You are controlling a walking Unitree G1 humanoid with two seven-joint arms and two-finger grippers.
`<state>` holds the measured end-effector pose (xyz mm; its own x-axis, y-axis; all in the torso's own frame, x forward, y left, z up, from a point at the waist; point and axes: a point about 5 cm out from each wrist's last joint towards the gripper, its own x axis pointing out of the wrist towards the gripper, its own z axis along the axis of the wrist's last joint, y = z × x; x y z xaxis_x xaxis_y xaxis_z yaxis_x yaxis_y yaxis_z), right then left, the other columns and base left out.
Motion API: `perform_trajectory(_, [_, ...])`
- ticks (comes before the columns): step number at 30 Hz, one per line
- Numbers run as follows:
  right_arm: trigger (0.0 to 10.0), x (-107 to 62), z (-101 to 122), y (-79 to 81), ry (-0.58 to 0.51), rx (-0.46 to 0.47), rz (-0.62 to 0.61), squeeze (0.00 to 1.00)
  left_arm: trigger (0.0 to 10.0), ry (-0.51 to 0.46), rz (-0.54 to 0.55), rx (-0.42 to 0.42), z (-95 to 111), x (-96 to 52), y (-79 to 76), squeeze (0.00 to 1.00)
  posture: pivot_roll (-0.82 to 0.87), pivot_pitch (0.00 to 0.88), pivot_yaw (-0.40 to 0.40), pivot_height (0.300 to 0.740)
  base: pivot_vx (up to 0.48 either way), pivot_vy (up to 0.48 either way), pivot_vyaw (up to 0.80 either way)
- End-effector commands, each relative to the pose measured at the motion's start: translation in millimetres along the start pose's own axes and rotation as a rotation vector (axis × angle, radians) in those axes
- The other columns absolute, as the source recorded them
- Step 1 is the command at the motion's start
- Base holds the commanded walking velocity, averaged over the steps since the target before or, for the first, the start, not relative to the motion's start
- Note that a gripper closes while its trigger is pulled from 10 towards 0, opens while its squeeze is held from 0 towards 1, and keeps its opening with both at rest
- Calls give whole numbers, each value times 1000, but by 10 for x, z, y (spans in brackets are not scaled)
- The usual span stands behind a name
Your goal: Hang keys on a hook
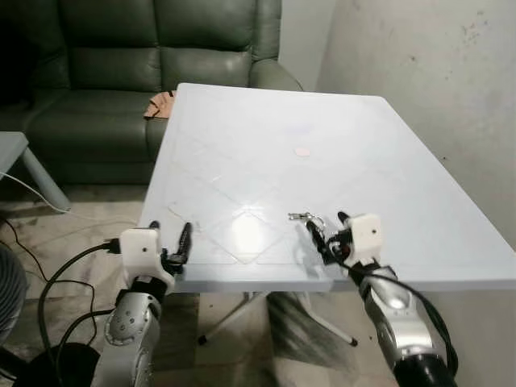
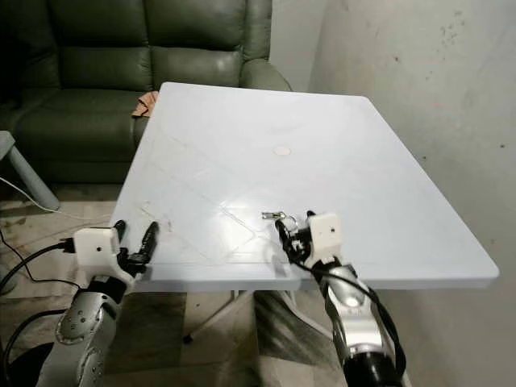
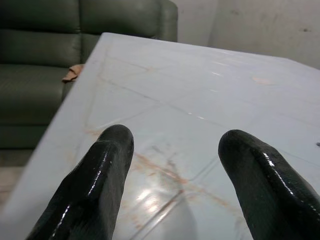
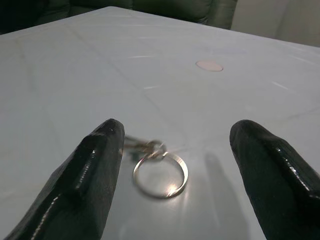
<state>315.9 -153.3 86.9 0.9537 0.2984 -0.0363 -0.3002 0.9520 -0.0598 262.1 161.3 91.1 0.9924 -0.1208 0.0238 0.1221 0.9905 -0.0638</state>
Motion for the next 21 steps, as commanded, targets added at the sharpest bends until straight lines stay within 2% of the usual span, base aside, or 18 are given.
perform_trajectory(1, [10000, 52, 31, -16, 20, -18, 10, 0, 10000, -18, -35, 32, 51, -5, -32, 0, -57, 32, -68, 740, 0, 0, 0])
perform_trajectory(9, [10000, 244, 188, 4, 49, -44, 26, 0, 10000, -30, -126, 49, 123, 14, -183, 0, -52, 52, -70, 740, 0, 0, 0])
perform_trajectory(11, [10000, 295, 219, 21, 65, 0, 46, 0, 10000, -35, -153, 49, 141, 11, -237, 0, -51, 63, -70, 740, 0, 0, 0])
perform_trajectory(14, [10000, 341, 264, 35, 66, 5, 66, 0, 10000, -36, -177, 60, 157, 5, -288, 0, -50, 66, -71, 740, 0, 0, 0])
perform_trajectory(15, [10000, 347, 277, 45, 62, 25, 89, 1000, 10000, -35, -182, 55, 160, 0, -303, 0, -49, 69, -71, 740, 0, 0, 0])
perform_trajectory(18, [10000, 348, 303, 43, 49, 31, 110, 1000, 10000, -34, -188, 44, 166, -6, -324, 0, -46, 73, -73, 740, 0, 0, 0])
perform_trajectory(21, [10000, 354, 281, 6, 89, 30, 96, 1000, 10000, -34, -185, 39, 171, -10, -331, 0, -47, 77, -74, 740, 0, 0, 0])
